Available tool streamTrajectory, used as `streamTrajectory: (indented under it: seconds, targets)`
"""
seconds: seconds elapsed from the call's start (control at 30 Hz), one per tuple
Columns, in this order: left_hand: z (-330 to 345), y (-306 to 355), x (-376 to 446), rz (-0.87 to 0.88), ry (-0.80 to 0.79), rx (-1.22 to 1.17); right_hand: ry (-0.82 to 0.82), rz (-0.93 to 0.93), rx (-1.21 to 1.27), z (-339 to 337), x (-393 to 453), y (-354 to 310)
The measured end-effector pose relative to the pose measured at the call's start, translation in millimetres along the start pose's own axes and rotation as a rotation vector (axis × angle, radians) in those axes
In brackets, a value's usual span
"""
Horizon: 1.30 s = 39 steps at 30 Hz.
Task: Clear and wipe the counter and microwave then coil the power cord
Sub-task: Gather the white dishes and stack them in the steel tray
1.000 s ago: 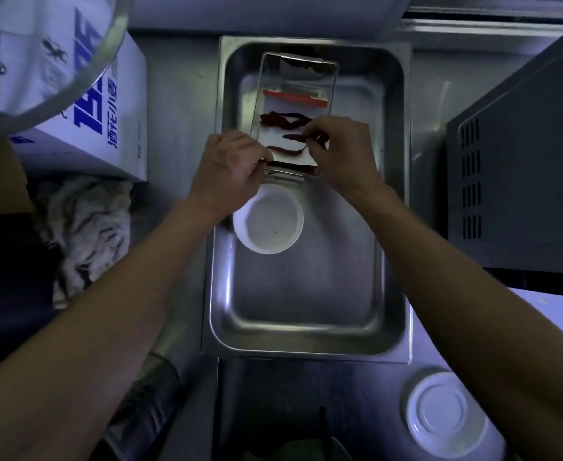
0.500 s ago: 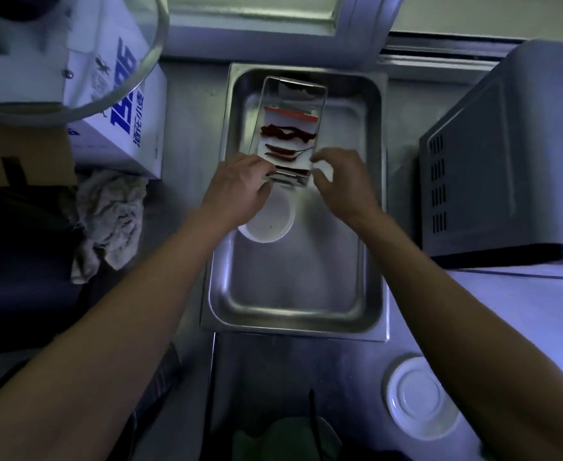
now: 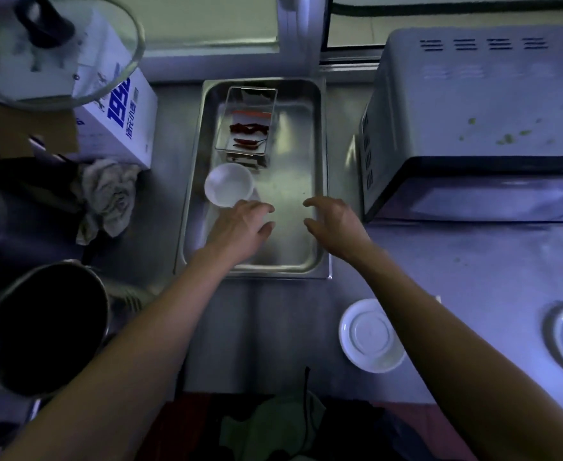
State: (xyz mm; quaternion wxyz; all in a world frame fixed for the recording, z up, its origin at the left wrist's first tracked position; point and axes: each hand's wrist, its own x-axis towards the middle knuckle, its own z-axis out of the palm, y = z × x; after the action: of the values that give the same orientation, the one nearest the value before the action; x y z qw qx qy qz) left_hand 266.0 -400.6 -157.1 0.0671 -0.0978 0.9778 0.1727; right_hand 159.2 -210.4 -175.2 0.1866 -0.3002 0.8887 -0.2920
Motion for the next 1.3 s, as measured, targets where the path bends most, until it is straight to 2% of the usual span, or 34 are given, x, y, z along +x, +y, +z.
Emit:
streamTrajectory:
  seconds: [0.37,0.53,0.83,1.07,1.3]
  targets:
    - [24,47,-66,-0.051,0.002,0.045,-0.007,-0.035,-0.069,-3,-83,14]
    - [29,60,-84,-0.001,-0.013,0.067,0.02,0.035,-0.126,-6,-122,12]
    - [64,87,-126,0.149,-0.055,-0.04,0.015,0.235,-0.227,11,-221,15]
    - [84,158,-133,0.35,-0.121,0.007,0.146,0.42,-0.193,-18,-303,46]
    - [96,263,-123,0.52,-0.173,0.105,0.297,0.539,-0.157,-58,-384,104]
